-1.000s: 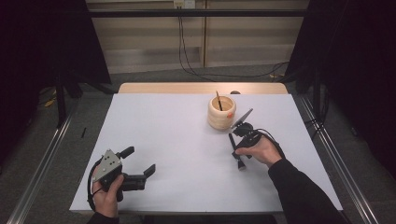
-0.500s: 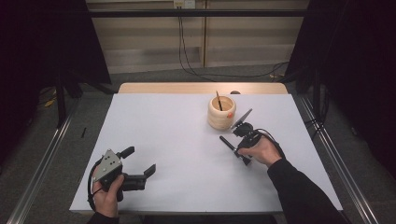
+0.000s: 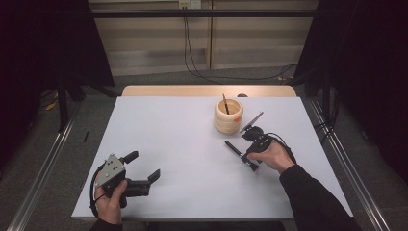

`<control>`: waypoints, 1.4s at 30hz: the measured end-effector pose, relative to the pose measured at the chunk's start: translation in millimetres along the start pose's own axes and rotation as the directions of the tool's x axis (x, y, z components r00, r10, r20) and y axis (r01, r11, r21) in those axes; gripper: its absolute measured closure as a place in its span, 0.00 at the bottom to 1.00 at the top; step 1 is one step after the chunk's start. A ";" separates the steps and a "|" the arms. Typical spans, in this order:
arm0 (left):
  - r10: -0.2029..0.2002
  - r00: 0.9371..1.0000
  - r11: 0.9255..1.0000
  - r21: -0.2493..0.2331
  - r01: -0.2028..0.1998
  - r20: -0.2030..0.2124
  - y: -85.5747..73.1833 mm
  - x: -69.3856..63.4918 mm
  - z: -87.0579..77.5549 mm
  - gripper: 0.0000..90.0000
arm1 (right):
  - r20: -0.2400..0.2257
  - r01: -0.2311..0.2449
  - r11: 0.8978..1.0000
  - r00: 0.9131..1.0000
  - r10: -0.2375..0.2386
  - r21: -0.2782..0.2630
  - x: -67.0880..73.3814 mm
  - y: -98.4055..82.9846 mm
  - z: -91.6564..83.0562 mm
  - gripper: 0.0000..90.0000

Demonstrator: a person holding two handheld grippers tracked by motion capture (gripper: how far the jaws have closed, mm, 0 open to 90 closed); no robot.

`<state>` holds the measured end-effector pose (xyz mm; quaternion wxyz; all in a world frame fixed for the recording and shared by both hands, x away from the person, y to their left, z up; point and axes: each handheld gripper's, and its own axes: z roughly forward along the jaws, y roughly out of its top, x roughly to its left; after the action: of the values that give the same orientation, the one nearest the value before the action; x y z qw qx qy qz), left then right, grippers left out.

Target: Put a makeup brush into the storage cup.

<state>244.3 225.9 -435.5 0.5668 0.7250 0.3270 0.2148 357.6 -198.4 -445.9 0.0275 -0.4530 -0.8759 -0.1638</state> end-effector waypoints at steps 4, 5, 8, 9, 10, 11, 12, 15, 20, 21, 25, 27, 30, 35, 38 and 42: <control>-0.007 1.000 1.000 -0.007 0.007 0.003 -0.2 0.9 -0.4 0.01 | 0.012 -0.012 1.000 1.000 0.012 -0.017 -4.3 -3.6 -4.7 0.88; -0.005 1.000 1.000 -0.006 0.005 0.002 -0.3 1.1 -0.4 0.01 | 0.010 -0.011 0.999 1.000 0.012 -0.031 -5.3 -4.8 -6.5 0.88; -0.007 1.000 1.000 -0.005 0.007 0.001 -0.1 0.5 -0.2 0.01 | -0.005 -0.019 0.998 1.000 0.019 -0.061 -7.0 -7.2 -12.5 0.88; -0.006 1.000 1.000 -0.006 0.006 0.000 -0.1 0.3 -0.1 0.01 | -0.004 -0.018 0.997 1.000 0.018 -0.074 -7.4 -7.9 -13.8 0.88; -0.006 1.000 1.000 -0.006 0.006 0.000 -0.1 0.2 -0.1 0.01 | -0.007 -0.023 0.996 1.000 0.022 -0.089 -7.7 -9.0 -14.5 0.88; -0.007 1.000 1.000 -0.006 0.007 0.000 -0.1 0.3 -0.2 0.01 | -0.010 -0.022 0.996 1.000 0.021 -0.089 -8.2 -9.3 -15.9 0.88; -0.005 1.000 1.000 -0.007 0.005 0.000 -0.1 0.4 -0.2 0.01 | -0.007 -0.019 0.994 1.000 0.018 -0.111 -7.9 -10.3 -16.6 0.88; -0.008 1.000 1.000 -0.005 0.008 0.000 -0.2 0.7 -0.3 0.01 | -0.022 -0.005 0.989 1.000 0.001 -0.147 -6.6 -12.2 -20.8 0.88; 0.003 1.000 1.000 -0.003 -0.003 0.001 0.2 0.2 -0.3 0.01 | -0.044 -0.006 0.980 0.999 -0.003 -0.198 -5.3 -17.5 -25.0 0.88; 0.000 1.000 1.000 -0.003 0.000 0.003 0.2 0.1 -0.2 0.01 | -0.048 -0.007 0.978 0.999 -0.003 -0.209 -5.2 -18.7 -25.4 0.88; -0.007 1.000 1.000 -0.007 0.007 -0.002 0.0 0.6 -0.4 0.01 | -0.056 0.003 0.965 0.998 -0.018 -0.264 -5.2 -24.0 -29.2 0.88; -0.006 1.000 1.000 -0.007 0.006 -0.001 0.1 0.5 -0.2 0.01 | -0.064 0.012 0.956 0.997 -0.032 -0.295 -4.4 -26.3 -31.6 0.88; -0.007 1.000 1.000 -0.007 0.007 -0.002 0.1 0.6 -0.2 0.01 | -0.062 0.029 0.935 0.997 -0.054 -0.354 -3.3 -29.4 -35.1 0.88; -0.005 1.000 1.000 -0.006 0.005 -0.005 0.3 0.1 -0.5 0.01 | -0.042 0.044 0.892 0.997 -0.070 -0.450 -1.9 -33.8 -41.0 0.88; -0.004 1.000 1.000 -0.006 0.004 -0.005 0.2 0.5 -0.7 0.01 | -0.038 0.046 0.874 0.997 -0.073 -0.484 -2.6 -37.0 -43.0 0.88; -0.003 1.000 1.000 -0.007 0.003 -0.001 0.2 0.4 -0.4 0.01 | -0.044 0.034 0.845 0.997 -0.068 -0.534 -5.5 -42.1 -46.2 0.88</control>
<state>244.4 226.5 -435.2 0.5697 0.7223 0.3276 0.2152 322.4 -239.7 -414.3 -0.0770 -0.4143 -0.8066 -0.4145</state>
